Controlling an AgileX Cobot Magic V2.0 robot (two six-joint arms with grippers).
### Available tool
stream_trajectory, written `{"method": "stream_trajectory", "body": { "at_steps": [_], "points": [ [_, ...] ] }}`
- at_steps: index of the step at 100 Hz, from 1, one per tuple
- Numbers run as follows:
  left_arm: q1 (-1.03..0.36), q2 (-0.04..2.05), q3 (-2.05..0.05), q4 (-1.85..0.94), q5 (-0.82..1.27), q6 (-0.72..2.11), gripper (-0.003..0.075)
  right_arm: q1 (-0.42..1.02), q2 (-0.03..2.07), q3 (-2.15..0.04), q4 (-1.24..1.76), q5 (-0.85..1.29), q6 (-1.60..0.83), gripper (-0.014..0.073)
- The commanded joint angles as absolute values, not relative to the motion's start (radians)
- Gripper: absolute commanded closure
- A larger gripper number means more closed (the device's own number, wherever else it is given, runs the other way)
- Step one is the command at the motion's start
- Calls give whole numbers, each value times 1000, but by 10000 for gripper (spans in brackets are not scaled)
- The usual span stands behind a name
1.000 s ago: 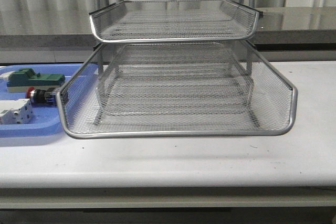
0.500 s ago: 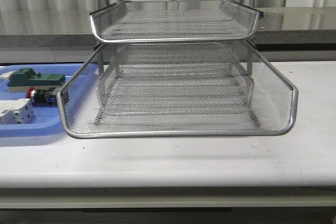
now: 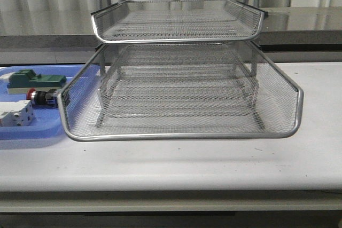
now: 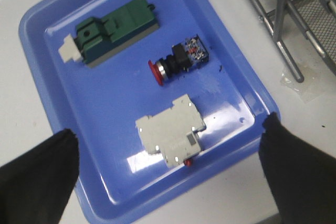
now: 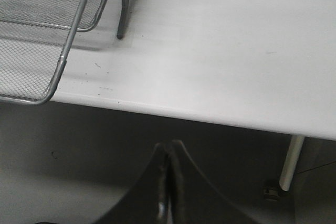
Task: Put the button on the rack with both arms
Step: 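Lower the left gripper over the red button in the blue tray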
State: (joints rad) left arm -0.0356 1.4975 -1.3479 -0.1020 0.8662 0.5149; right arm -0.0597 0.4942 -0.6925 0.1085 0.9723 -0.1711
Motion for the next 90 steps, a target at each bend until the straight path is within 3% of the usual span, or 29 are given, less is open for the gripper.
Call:
{"method": "stream_trajectory", "body": {
  "at_steps": [1,45,90],
  "points": [
    [-57,1560,-1477,-121,863,580,66,-66,497,-718,109,920,-172,664],
    [-77,2009,-1955,-117,1145,811,66,-66,497,-718,109,920,-172,664],
    [-77,2184,-2002,-119,1128,894,66,-66,497,-718,109,920,-172,664]
  ]
}}
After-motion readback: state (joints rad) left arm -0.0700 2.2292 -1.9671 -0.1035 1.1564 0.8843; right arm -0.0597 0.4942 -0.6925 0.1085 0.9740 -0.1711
